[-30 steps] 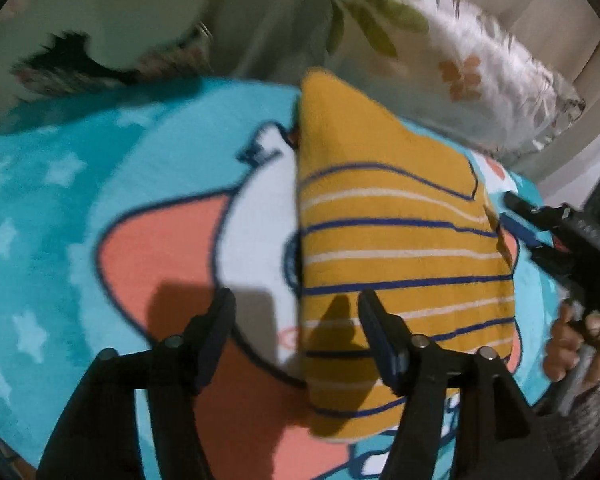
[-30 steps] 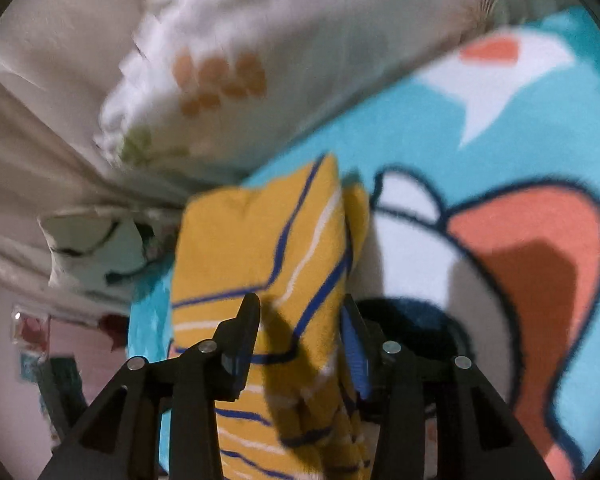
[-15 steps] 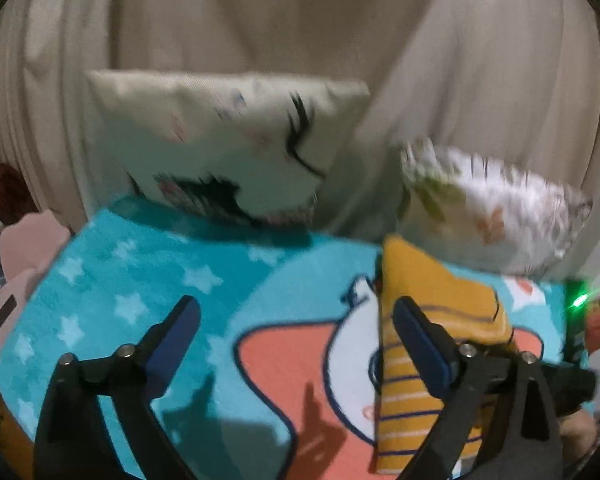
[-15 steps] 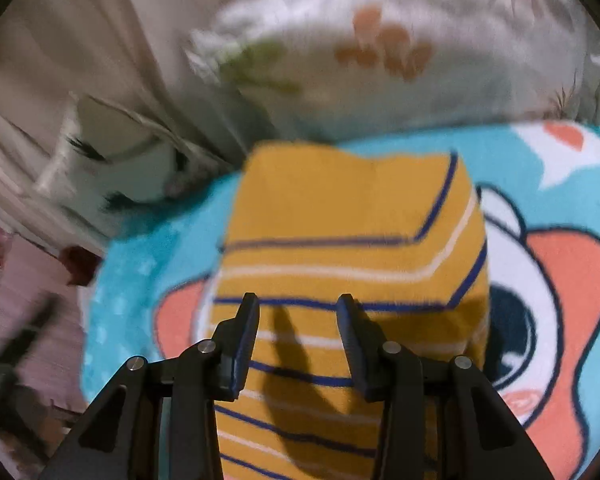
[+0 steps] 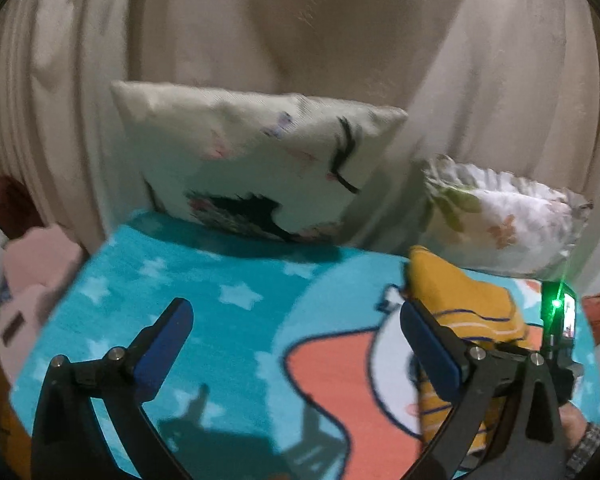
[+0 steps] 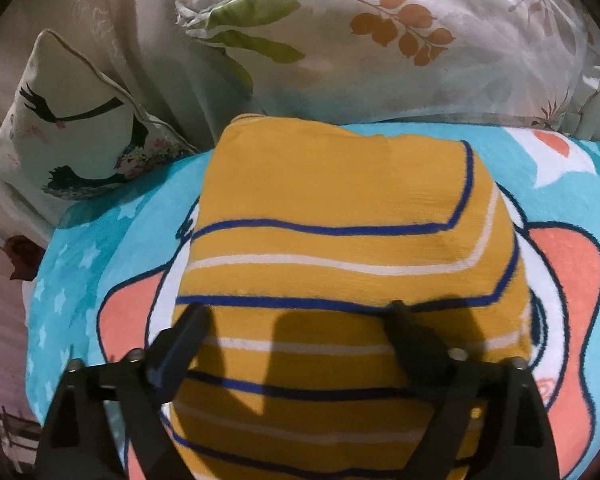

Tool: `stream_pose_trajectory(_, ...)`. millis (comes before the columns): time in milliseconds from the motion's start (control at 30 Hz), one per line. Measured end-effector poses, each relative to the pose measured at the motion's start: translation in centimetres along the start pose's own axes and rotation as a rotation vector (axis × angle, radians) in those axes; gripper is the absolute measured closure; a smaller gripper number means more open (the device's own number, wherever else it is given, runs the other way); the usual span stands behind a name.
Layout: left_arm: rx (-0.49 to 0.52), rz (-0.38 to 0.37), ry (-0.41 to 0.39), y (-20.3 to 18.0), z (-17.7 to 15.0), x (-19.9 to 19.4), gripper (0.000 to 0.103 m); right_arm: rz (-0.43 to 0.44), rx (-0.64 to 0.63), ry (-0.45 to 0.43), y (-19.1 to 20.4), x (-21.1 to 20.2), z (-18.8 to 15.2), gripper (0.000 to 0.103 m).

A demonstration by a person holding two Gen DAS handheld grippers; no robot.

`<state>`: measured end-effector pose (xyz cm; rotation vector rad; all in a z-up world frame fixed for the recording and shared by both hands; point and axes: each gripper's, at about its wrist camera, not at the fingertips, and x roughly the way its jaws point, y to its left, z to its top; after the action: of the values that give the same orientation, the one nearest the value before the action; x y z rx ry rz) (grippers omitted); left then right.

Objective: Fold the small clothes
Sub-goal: 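Lower the folded sweater onto the blanket with both grippers and release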

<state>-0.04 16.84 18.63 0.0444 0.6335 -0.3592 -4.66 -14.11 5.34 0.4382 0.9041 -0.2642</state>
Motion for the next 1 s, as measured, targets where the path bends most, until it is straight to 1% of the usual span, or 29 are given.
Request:
stream_pose_trajectory(100,-0.002,0.052,-0.069,0.6,0.5,-1.1,0.000,-0.049,0.007,-0.008,0.7,0.6,0.1,0.000)
stream_pose_trajectory(133,-0.008,0.072,-0.095,0.8,0.8,-1.5,0.000,-0.051,0.017,-0.013,0.8,0.7,0.1,0.000)
stream_pose_trajectory(233,-0.007,0.082,-0.113,1.0,1.5,-2.1,0.000,-0.038,0.055,-0.040,0.6,0.9,0.1,0.000)
stream_pose_trajectory(333,-0.004,0.075,-0.089,1.0,1.8,-2.3,0.000,-0.024,0.072,-0.048,0.2,0.8,0.1,0.000)
stream_pose_trajectory(433,0.033,0.054,-0.028,0.4,1.8,-2.6,0.000,-0.007,0.093,-0.052,0.0,0.8,0.1,0.000)
stream_pose_trajectory(500,0.026,0.054,0.002,0.0,1.6,-3.0,0.000,-0.009,0.081,-0.056,0.1,0.7,0.1,0.000)
stream_pose_trajectory(567,0.018,0.085,0.026,-0.6,1.3,-3.4,0.000,-0.034,0.028,-0.050,0.7,0.9,-0.2,0.000)
stream_pose_trajectory(633,0.016,0.128,0.048,-1.3,0.7,-3.9,0.000,-0.066,-0.064,-0.021,1.6,1.1,-0.2,0.000)
stream_pose_trajectory(667,0.018,0.134,0.057,-1.7,0.4,-4.1,0.000,-0.062,-0.086,-0.016,1.7,0.7,-0.2,0.001)
stream_pose_trajectory(733,0.022,0.146,0.088,-2.7,-0.5,-4.4,0.000,-0.011,-0.082,-0.037,1.2,-0.9,-0.4,0.012)
stream_pose_trajectory(800,0.026,0.145,0.112,-3.5,-1.1,-4.4,0.000,0.037,-0.075,-0.045,0.3,-2.5,-0.8,0.018)
stream_pose_trajectory(900,0.033,0.149,0.147,-5.0,-2.3,-4.3,0.000,0.026,-0.063,-0.027,-2.3,-3.7,-1.8,0.032)
stream_pose_trajectory(967,0.030,0.138,0.169,-5.9,-3.1,-4.2,0.000,0.013,-0.028,-0.023,-4.6,-4.0,-2.1,0.035)
stream_pose_trajectory(1000,0.029,0.132,0.178,-6.3,-3.4,-4.1,0.000,0.011,-0.003,-0.020,-5.7,-4.1,-2.1,0.041)
